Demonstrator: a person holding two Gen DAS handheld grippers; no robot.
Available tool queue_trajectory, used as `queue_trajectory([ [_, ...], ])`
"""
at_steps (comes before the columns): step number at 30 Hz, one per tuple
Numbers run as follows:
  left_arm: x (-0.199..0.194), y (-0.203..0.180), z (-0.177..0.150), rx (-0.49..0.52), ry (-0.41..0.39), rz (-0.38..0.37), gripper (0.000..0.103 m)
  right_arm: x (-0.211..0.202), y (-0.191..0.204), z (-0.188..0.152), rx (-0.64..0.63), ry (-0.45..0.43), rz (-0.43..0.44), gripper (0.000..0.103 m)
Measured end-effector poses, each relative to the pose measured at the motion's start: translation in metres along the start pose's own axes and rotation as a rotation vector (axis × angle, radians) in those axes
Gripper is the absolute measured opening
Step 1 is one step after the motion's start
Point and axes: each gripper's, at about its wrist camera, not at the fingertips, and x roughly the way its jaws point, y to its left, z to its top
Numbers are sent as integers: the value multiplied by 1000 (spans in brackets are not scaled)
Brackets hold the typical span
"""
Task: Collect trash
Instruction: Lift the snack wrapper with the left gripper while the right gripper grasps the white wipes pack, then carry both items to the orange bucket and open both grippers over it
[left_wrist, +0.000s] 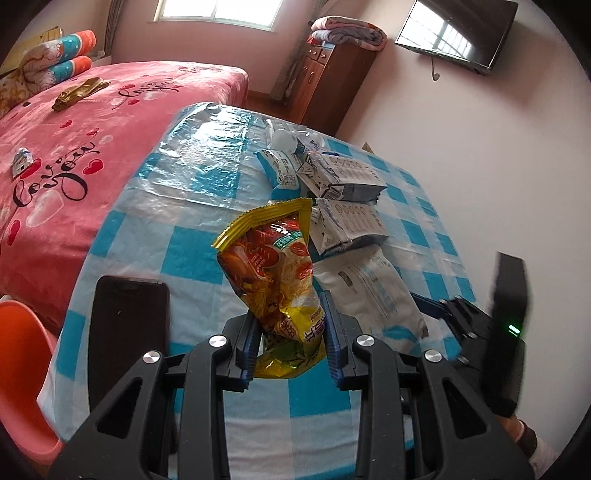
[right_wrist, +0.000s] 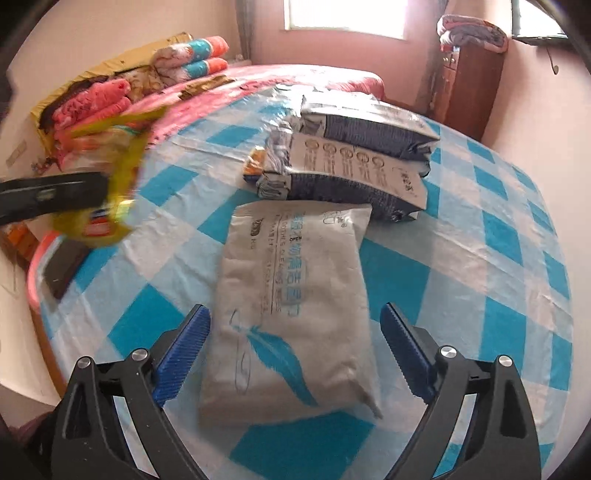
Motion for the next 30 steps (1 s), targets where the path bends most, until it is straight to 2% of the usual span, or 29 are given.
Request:
queue_trajectory([
  [4,-10,7,-9,-11,-3,-12,32,8,1,2,22,4,-13,90],
  [6,-14,12,-13,-18,-5,-14,32,6,2,3,17,-7,-12,76],
  [9,-19,19,-18,-32,-4,-18,32,4,8,3,-6,-6,-24,67],
  [12,-23,24,-23,-42,-4,-32,32,-1,13,-1,-12,-15,-34,63],
  [17,-30,32,-28,-47,-11,-49,32,-17,21,-8,1,-44,-25,60],
  [22,-38,39,-31,-58,-26,-65,32,-40,31,2,-2,-82,0,60],
  [30,-63,59,-31,-84,-91,-45,32,-60,76,42,-44,-102,136,60],
])
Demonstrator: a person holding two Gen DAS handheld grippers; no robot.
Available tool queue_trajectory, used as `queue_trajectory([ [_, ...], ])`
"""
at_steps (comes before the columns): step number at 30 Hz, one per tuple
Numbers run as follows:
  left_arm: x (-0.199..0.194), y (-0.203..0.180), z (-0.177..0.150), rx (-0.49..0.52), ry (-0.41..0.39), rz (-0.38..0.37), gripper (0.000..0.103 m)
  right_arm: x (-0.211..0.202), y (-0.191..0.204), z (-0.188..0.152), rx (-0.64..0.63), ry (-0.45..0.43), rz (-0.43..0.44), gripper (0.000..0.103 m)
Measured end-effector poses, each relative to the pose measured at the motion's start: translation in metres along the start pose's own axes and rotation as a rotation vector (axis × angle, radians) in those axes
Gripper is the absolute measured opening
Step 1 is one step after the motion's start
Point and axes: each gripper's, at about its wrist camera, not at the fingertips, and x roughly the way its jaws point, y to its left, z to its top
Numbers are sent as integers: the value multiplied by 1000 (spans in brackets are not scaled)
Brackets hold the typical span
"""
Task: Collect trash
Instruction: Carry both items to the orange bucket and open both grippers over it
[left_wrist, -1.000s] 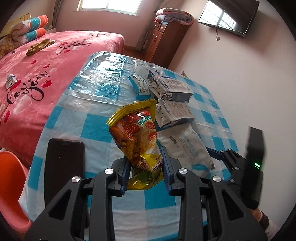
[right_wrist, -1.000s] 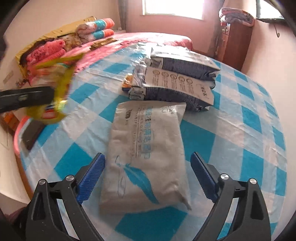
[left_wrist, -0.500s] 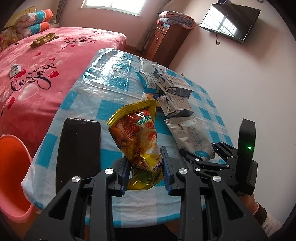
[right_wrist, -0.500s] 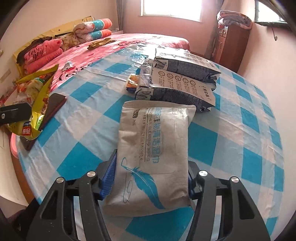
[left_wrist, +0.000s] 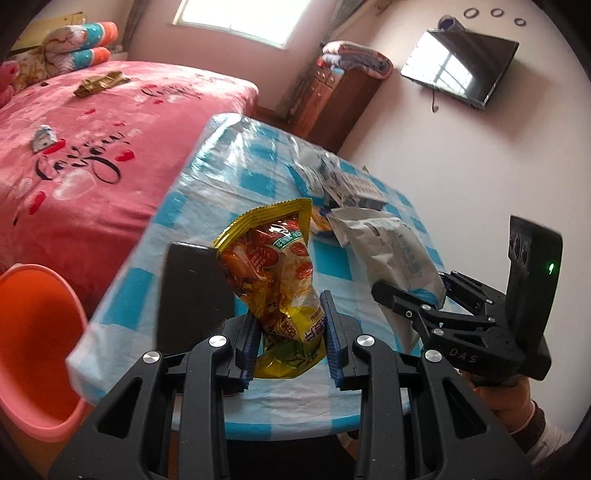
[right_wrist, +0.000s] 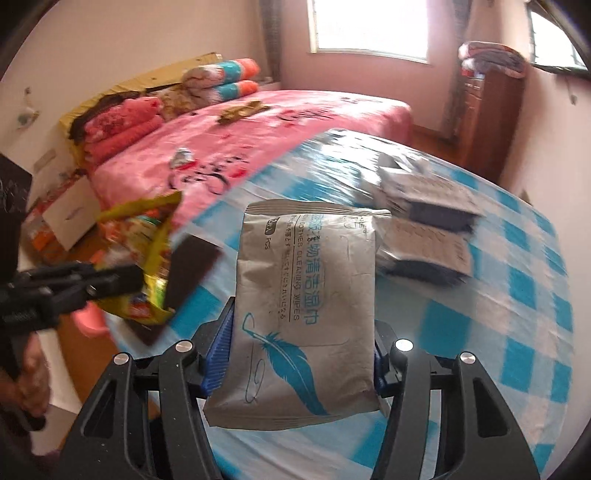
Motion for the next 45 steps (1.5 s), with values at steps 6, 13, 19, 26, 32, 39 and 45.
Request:
queue_trajectory([
  [6,-38,41,1,-55,-91,99,32,5,55,44,-67,-8,150,60],
  [13,-73,118,-15,-193,-151,289,33,41,144,80,-191,55,344,61],
  [19,-83,183,-42,-349,-140,390,33,77,216,94,-301,119,439,61],
  [26,-80,228,-62,-456,-116,432,33,113,260,96,-335,186,484,62],
  [32,-77,247,-73,-535,-120,516,66,133,270,92,-332,184,450,88],
  [39,-101,248,-81,-532,-235,521,80,120,240,95,-222,142,441,90],
  [45,-117,224,-78,-432,-359,500,84,88,208,89,-190,39,409,90],
])
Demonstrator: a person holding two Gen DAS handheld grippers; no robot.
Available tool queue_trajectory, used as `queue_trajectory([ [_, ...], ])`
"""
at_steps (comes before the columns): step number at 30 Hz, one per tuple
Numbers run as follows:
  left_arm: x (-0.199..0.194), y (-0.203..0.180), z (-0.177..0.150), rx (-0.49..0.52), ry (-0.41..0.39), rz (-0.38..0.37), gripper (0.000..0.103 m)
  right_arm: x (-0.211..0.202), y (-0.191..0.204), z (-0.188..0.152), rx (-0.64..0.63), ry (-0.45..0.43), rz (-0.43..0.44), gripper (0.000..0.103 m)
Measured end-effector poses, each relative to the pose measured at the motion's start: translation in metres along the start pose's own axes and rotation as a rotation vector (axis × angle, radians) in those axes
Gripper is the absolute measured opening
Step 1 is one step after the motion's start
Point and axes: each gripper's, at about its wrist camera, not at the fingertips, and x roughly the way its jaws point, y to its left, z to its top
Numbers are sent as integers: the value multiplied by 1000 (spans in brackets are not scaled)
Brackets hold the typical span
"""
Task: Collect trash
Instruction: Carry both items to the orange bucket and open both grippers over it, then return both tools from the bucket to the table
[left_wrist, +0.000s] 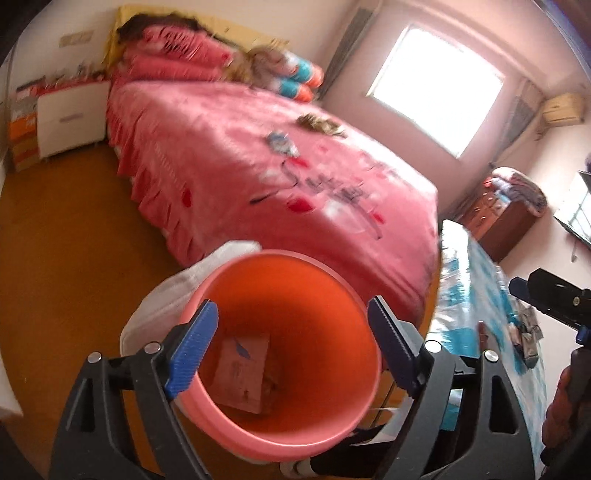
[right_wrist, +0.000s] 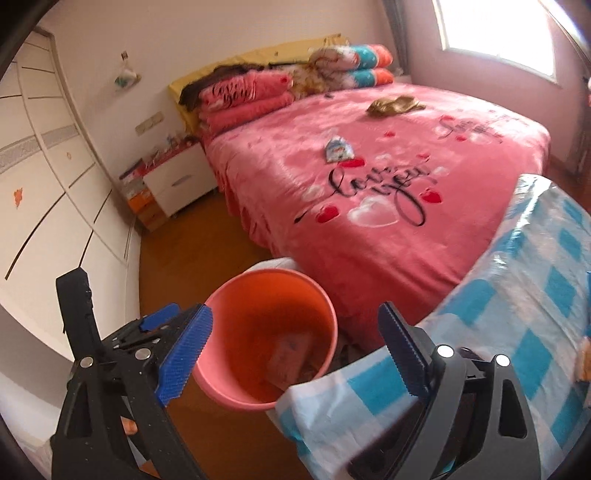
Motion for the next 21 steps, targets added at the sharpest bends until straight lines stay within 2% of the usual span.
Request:
queue_trajectory([
  [4,-14,-17,0,53,-56,-28,87,-25,-9,-13,28,-66,6,94],
  [7,-17,-31,-1,85,-35,-34,87,-44,-18,-26,37,-118,-3,97],
  [14,-24,-75,-7,211,-2,26,87,-80,-44,-53,92,-219,25,98],
  [21,-22,-105,-13,250,69,-9,87,-106,-79,-78,181,-248,36,98],
])
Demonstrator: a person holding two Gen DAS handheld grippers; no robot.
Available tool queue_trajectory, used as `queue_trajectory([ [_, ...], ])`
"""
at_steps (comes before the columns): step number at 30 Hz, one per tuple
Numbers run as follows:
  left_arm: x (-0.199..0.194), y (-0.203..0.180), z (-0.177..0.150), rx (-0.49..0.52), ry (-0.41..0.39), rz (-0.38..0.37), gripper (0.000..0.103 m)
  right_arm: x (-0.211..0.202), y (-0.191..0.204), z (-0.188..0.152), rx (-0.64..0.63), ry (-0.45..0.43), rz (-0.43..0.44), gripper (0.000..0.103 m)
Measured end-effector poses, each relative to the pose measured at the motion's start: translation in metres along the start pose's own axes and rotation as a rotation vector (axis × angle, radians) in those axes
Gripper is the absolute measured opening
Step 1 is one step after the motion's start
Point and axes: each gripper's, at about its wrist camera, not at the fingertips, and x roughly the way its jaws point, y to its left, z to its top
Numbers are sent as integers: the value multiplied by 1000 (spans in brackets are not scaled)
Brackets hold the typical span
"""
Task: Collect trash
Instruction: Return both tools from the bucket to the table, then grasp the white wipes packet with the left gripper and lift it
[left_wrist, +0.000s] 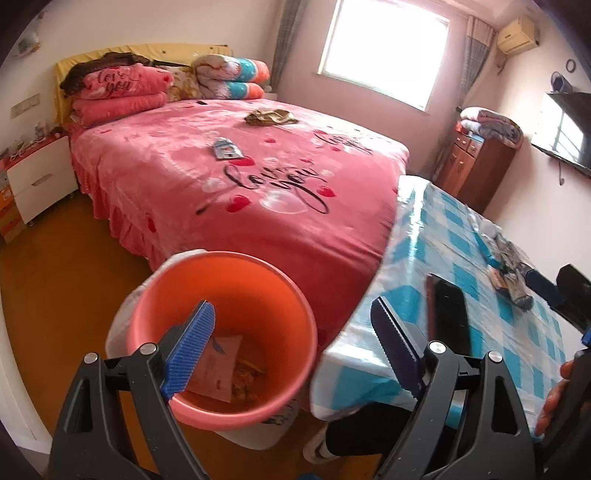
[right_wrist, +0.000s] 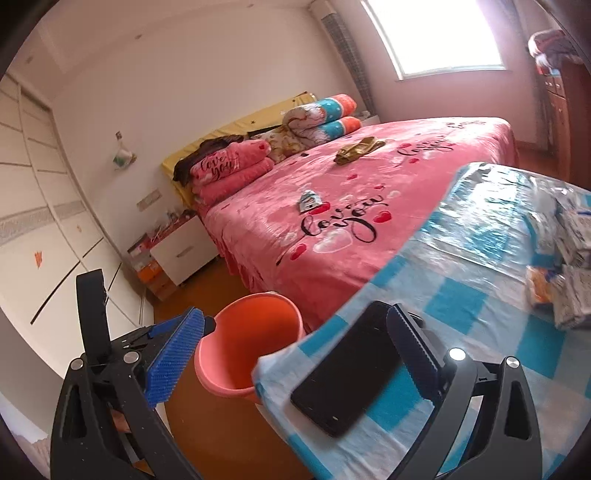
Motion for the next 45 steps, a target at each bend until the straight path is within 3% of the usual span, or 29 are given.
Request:
queue_trajectory([
  [14,-1,-77,0,112,52,-75,87,-44,-75,-23,172,-17,-29,98],
  [20,5,-120,8,162,80,-110,87,-70,-119,-30,258,-55,-117,98],
  [27,21,-200,42,237,81,-198,87,-97,-171,-37,306,-77,-236,98],
  [31,45,-250,66,259,106,-269,87,-112,-196,-40,353,-100,-297,98],
  [35,82,-313,92,319,120,-294,87,-119,-217,-45,397,-109,-300,98],
  [40,143,-374,120,336,174,-298,87,-126,-229,-50,406,-111,-286,98],
  [45,213,-421,146,328,223,-246,87,-132,-232,-46,402,-131,-261,98],
])
